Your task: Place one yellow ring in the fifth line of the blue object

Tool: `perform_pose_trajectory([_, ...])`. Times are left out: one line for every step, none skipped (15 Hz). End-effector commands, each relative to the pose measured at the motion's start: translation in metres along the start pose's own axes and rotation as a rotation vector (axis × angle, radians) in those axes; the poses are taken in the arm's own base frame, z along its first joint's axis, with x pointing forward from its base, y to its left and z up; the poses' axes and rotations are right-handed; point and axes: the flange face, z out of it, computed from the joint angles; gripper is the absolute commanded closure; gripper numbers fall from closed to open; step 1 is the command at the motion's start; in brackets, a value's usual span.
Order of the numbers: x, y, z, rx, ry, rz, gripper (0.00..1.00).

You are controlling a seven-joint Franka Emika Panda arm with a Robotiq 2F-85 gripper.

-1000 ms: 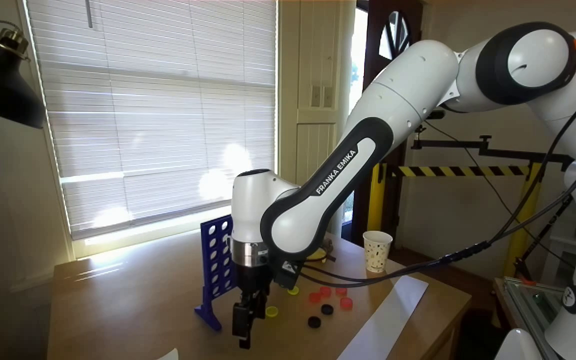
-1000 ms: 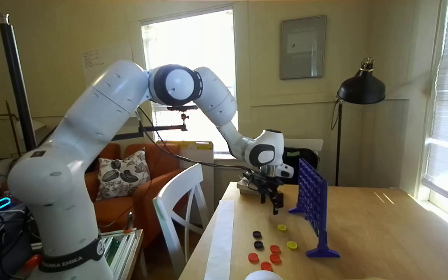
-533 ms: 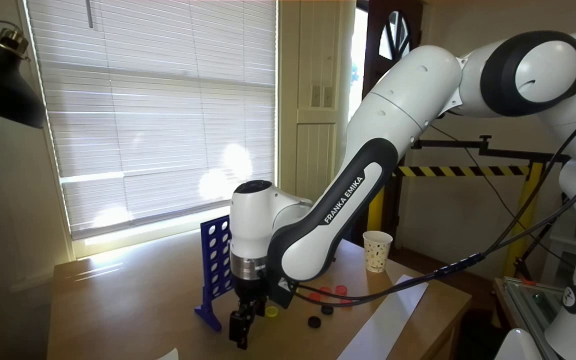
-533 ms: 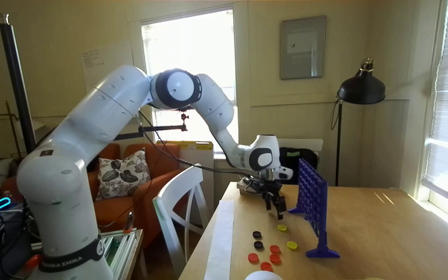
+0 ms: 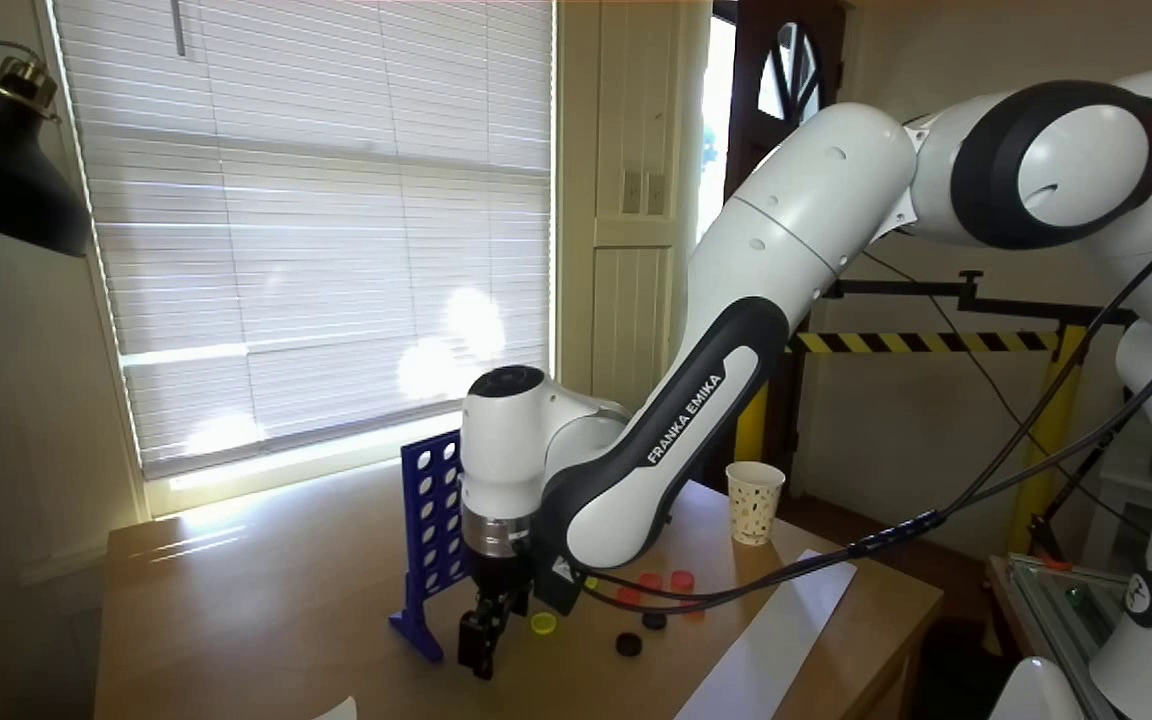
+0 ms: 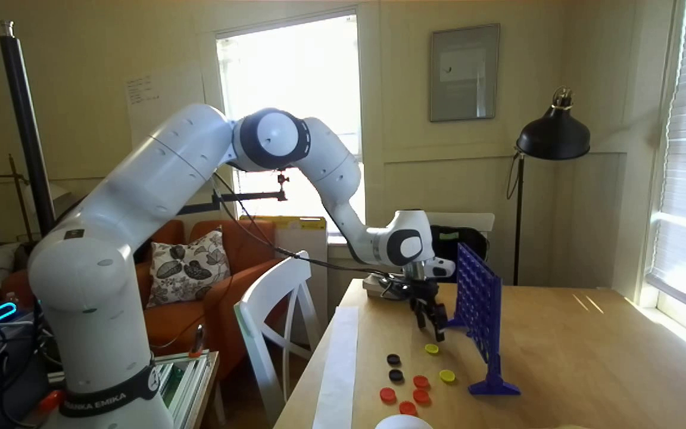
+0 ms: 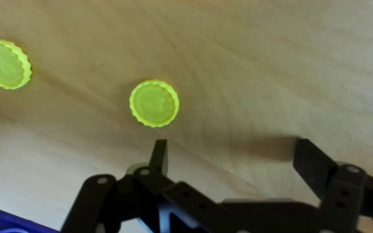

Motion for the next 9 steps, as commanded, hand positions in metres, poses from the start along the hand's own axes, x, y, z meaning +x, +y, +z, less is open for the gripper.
perform_pose_trajectory([0.001, -0.008, 0.002, -0.024, 0.040, 0.030, 0.00])
perform_pose_trajectory([0.000, -0.009, 0.001, -0.023, 0.053, 0.038, 0.00])
perform_pose_trajectory([0.000, -0.011, -0.001, -0.027, 0.063, 0.045, 0.00])
perform_pose_trajectory([-0.001, -0.012, -0.002, -0.035, 0.066, 0.058, 0.00])
perform_pose_trajectory([-0.002, -0.013, -0.004, -0.044, 0.073, 0.065, 0.00])
perform_pose_trajectory([-0.004, -0.015, -0.006, -0.057, 0.083, 0.076, 0.03])
perform_pose_trajectory([-0.004, -0.016, -0.008, -0.074, 0.091, 0.085, 0.26])
perform_pose_trajectory([-0.005, -0.017, -0.008, -0.085, 0.096, 0.093, 0.28])
perform_pose_trajectory([-0.006, -0.019, -0.009, -0.097, 0.099, 0.097, 0.32])
